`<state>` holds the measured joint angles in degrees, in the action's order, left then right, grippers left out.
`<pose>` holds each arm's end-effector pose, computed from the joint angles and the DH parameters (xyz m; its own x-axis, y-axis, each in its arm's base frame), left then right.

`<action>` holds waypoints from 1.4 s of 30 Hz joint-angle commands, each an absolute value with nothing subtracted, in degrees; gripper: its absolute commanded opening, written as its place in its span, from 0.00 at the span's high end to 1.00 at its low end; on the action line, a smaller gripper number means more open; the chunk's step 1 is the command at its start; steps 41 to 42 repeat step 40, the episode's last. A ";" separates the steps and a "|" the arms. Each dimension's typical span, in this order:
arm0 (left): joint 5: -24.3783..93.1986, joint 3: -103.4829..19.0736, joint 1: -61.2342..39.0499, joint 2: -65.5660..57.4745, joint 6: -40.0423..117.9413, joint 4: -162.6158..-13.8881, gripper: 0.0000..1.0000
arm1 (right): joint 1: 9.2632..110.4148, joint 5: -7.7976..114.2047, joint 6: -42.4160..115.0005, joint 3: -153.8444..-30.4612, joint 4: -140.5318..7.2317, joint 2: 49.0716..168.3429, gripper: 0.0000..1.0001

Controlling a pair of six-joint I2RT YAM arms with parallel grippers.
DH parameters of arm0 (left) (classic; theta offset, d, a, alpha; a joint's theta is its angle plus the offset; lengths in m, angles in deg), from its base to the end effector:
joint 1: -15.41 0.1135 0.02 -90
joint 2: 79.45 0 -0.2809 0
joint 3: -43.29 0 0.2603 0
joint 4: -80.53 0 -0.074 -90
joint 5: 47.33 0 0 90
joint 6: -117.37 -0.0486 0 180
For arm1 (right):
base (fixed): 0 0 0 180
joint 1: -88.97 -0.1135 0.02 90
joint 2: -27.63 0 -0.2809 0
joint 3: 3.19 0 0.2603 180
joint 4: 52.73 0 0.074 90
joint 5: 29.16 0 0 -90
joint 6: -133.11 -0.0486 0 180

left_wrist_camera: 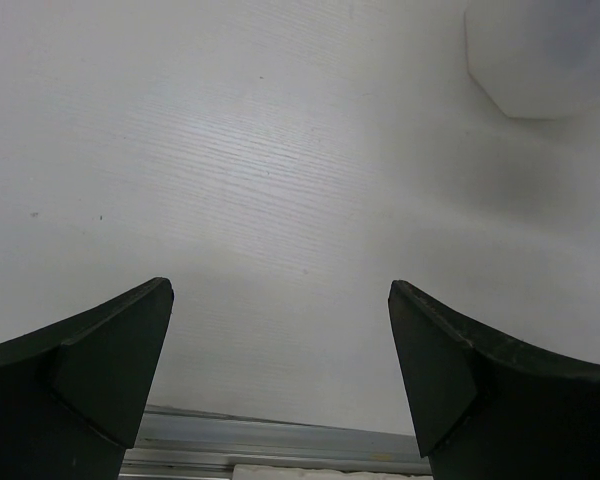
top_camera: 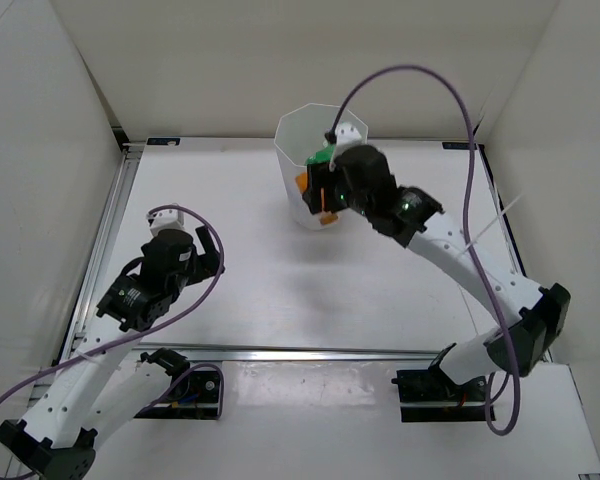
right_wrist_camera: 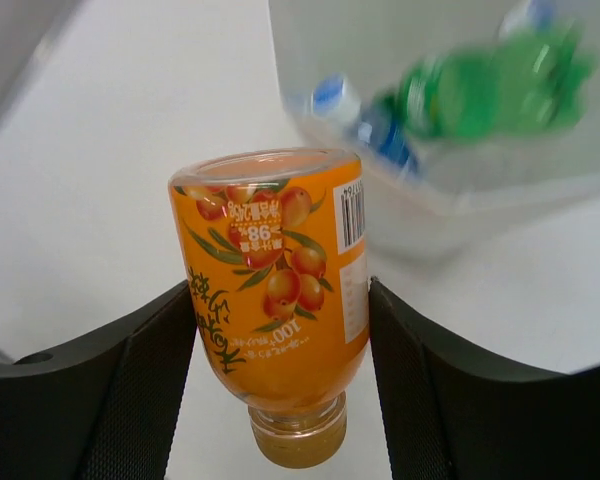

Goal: Put the plastic bottles in the bin

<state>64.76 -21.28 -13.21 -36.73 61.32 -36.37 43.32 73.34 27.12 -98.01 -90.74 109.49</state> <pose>0.1358 -0.0533 0.3225 -0.5894 -0.2679 -0.7621 -0.1609 0.9634 -0.2142 0.2479 0.2386 0.3985 -0.4391 -0.0644 -0.8961 -0.4578 0.8743 0.1615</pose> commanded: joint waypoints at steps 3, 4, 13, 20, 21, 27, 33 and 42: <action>65.52 -21.01 -13.33 -35.86 60.69 -38.51 0.00 | 48.78 76.23 32.91 -125.02 -97.51 122.85 0.53; 65.52 -21.01 -13.33 -35.86 60.68 -38.51 0.00 | 49.84 75.18 34.13 -133.94 -97.52 125.34 0.51; 65.00 -21.54 -13.33 -37.00 59.54 -38.51 0.00 | 56.89 69.46 31.24 -151.19 -97.78 139.77 0.00; 69.12 -20.84 -13.33 -38.85 59.54 -38.51 0.00 | 57.41 71.38 28.00 -138.87 -100.15 129.07 0.00; 69.82 -20.23 -13.33 -38.85 60.06 -38.51 0.00 | 57.41 72.09 27.03 -138.86 -101.37 128.18 0.00; 73.95 -18.55 -13.33 -40.87 62.35 -38.51 0.00 | 62.49 68.78 20.34 -137.20 -115.70 122.38 0.00; 88.52 -19.69 -13.33 -42.71 66.83 -34.66 0.00 | 68.58 54.88 17.88 -126.14 -120.81 114.13 0.00; 108.48 -20.05 -13.33 -40.71 64.47 -32.88 0.00 | 70.77 58.29 17.88 -119.96 -122.47 107.26 0.00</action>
